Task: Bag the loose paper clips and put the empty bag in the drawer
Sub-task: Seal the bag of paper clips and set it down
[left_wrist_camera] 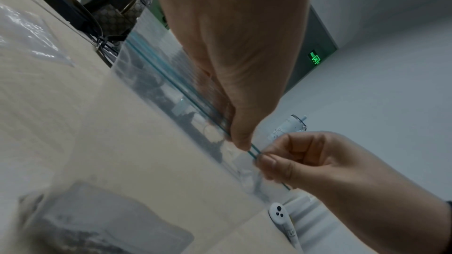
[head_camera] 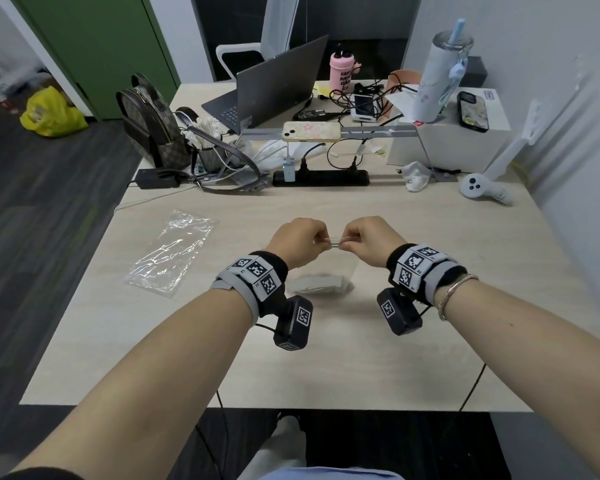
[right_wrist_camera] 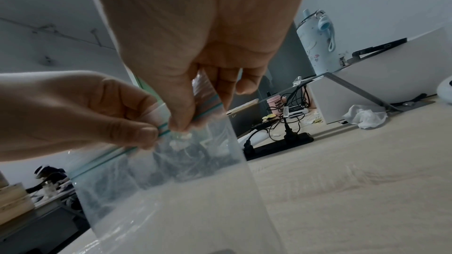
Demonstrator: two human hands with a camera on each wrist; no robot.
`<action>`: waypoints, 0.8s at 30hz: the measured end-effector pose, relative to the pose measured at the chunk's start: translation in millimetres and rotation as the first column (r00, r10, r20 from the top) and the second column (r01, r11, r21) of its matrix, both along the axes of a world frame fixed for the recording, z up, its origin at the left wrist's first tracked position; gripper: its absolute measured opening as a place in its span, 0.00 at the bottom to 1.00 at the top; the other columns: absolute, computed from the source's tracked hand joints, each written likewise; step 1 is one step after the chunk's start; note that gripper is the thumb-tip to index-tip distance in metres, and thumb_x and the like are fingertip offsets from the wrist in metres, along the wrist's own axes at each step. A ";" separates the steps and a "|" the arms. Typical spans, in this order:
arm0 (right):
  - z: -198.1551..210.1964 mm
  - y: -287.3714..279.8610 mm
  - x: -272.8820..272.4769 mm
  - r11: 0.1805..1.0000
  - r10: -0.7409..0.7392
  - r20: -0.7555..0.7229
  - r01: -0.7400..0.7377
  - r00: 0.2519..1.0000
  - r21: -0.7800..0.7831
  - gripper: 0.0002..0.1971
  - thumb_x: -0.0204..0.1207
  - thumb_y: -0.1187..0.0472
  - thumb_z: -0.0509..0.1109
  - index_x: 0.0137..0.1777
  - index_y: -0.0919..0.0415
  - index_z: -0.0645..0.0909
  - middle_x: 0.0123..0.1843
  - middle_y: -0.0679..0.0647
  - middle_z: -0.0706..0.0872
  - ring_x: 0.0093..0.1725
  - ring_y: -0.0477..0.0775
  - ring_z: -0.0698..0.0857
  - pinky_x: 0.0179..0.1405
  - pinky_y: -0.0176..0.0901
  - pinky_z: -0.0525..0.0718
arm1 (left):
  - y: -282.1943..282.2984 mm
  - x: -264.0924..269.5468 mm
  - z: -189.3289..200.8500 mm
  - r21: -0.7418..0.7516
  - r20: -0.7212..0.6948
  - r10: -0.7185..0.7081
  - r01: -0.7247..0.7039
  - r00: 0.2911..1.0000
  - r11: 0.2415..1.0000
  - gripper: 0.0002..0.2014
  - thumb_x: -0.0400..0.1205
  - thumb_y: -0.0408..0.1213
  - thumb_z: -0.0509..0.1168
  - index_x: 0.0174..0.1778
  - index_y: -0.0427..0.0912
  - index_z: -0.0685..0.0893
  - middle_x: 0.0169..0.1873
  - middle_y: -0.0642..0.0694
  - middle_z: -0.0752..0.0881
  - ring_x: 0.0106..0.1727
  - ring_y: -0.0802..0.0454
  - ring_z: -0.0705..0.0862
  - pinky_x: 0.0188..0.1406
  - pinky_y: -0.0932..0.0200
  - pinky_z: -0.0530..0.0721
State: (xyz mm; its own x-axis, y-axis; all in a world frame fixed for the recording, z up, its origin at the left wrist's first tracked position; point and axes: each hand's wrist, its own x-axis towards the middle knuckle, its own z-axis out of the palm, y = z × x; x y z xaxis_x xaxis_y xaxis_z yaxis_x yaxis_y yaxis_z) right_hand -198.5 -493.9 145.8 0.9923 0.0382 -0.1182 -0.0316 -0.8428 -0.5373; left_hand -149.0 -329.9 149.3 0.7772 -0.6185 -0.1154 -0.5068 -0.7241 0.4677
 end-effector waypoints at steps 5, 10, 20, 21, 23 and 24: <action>-5.3 -11.8 -1.9 0.997 -0.059 0.002 0.059 0.998 -0.056 0.06 0.75 0.58 0.69 0.45 0.60 0.85 0.41 0.51 0.84 0.45 0.55 0.81 0.46 0.44 0.76 | 25.9 12.1 -0.1 -0.016 -0.054 0.068 -0.069 0.996 0.997 0.07 0.79 0.39 0.68 0.47 0.41 0.87 0.48 0.45 0.88 0.51 0.47 0.82 0.47 0.58 0.76; -1.5 -1.4 1.2 0.990 -0.005 0.057 0.013 0.998 -0.141 0.08 0.71 0.53 0.71 0.49 0.50 0.85 0.44 0.44 0.86 0.50 0.50 0.78 0.57 0.49 0.69 | 29.2 9.9 -0.8 0.066 0.019 0.071 -0.072 0.997 0.995 0.06 0.79 0.41 0.67 0.45 0.45 0.87 0.48 0.48 0.87 0.50 0.48 0.81 0.43 0.58 0.74; 0.4 31.0 15.0 0.970 0.120 0.034 -0.110 0.992 -0.217 0.09 0.77 0.53 0.68 0.47 0.57 0.86 0.45 0.54 0.88 0.49 0.56 0.82 0.51 0.44 0.67 | 30.0 6.6 -4.6 -0.065 -0.032 0.082 -0.084 0.996 0.994 0.09 0.78 0.42 0.69 0.43 0.39 0.86 0.43 0.43 0.87 0.46 0.44 0.83 0.44 0.51 0.80; 0.0 31.9 14.7 0.968 0.123 0.038 -0.111 0.992 -0.226 0.09 0.76 0.52 0.68 0.46 0.55 0.86 0.45 0.52 0.88 0.49 0.56 0.82 0.52 0.45 0.68 | 32.6 7.2 -6.0 -0.086 -0.055 0.095 -0.099 0.994 0.991 0.10 0.77 0.42 0.70 0.41 0.38 0.86 0.41 0.42 0.87 0.45 0.44 0.83 0.43 0.52 0.80; 1.1 30.4 14.5 0.969 0.106 0.044 -0.094 0.993 -0.228 0.10 0.75 0.49 0.69 0.45 0.53 0.87 0.44 0.49 0.89 0.49 0.53 0.82 0.55 0.47 0.70 | 37.3 8.3 -6.7 -0.113 -0.081 0.125 -0.134 0.989 0.985 0.11 0.76 0.43 0.72 0.39 0.36 0.86 0.36 0.43 0.85 0.40 0.46 0.80 0.39 0.54 0.77; 2.3 27.9 13.3 0.969 0.091 0.038 -0.080 0.995 -0.234 0.11 0.74 0.47 0.69 0.44 0.52 0.87 0.43 0.49 0.89 0.48 0.52 0.82 0.55 0.48 0.71 | 39.2 8.5 -7.0 -0.116 -0.086 0.136 -0.146 0.987 0.982 0.12 0.75 0.43 0.72 0.38 0.36 0.85 0.34 0.45 0.83 0.38 0.48 0.79 0.37 0.55 0.75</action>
State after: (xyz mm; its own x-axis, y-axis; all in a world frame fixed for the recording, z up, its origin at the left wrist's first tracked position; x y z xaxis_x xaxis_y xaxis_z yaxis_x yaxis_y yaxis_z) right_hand -185.2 -466.0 148.1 0.9912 0.1000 -0.0866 0.0667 -0.9431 -0.3258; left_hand -140.5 -290.7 142.3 0.8493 -0.5165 -0.1090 -0.3626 -0.7208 0.5907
